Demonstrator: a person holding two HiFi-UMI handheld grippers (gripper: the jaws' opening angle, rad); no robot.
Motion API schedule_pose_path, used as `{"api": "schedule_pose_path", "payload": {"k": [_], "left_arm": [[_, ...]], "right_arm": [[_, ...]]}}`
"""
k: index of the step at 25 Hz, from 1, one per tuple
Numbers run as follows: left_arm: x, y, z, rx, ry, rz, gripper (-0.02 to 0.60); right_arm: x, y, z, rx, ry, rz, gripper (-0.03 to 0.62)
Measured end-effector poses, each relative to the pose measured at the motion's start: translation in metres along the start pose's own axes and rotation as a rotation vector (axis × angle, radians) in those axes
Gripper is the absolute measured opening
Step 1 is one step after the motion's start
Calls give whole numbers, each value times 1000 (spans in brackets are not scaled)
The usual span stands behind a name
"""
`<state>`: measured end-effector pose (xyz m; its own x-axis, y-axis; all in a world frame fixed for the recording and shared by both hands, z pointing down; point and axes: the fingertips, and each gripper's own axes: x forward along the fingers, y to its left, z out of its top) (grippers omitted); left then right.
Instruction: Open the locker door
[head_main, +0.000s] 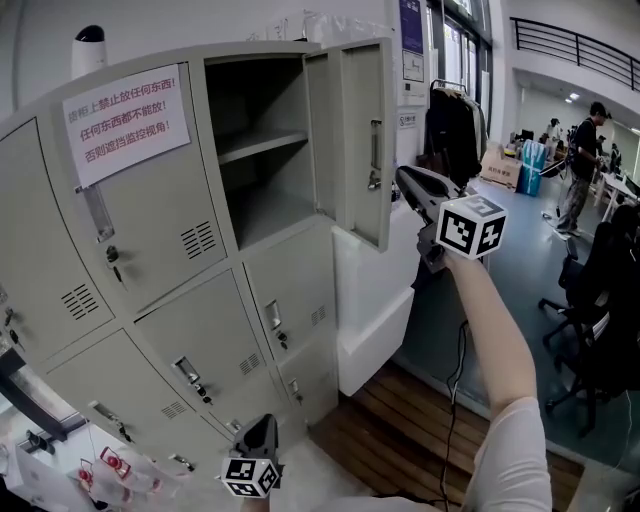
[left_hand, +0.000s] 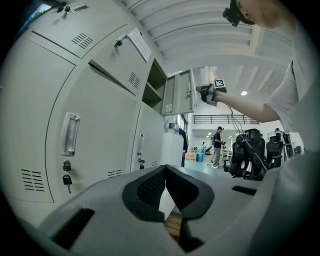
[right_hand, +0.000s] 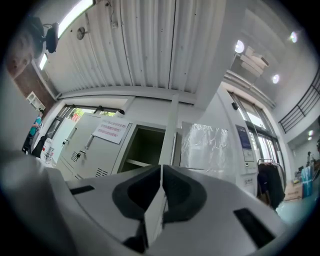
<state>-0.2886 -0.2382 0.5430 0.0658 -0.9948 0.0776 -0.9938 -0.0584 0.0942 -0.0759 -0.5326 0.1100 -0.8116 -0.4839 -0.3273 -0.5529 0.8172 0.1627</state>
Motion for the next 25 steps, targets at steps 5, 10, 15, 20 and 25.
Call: {"api": "schedule_pose_path", "payload": {"k": [5,10,15,20,25], "left_arm": [[3,-3,1,4,4,-13,8],[4,-4,2,12,5,-17,8],[2,-3,3,18,7,-13,8],[0,-1,3,23,13,-4,8],[-2,3,4,26,11,9,8]], "right_arm": [[-9,1,-10,-3,18,-4,18],[-23,13,-24,45,0,21,18],[-34,27,-64,69,39,21,18],[-47,57,-116,92,79,56,18],[-74,91,-156,66,84,62,18]]}}
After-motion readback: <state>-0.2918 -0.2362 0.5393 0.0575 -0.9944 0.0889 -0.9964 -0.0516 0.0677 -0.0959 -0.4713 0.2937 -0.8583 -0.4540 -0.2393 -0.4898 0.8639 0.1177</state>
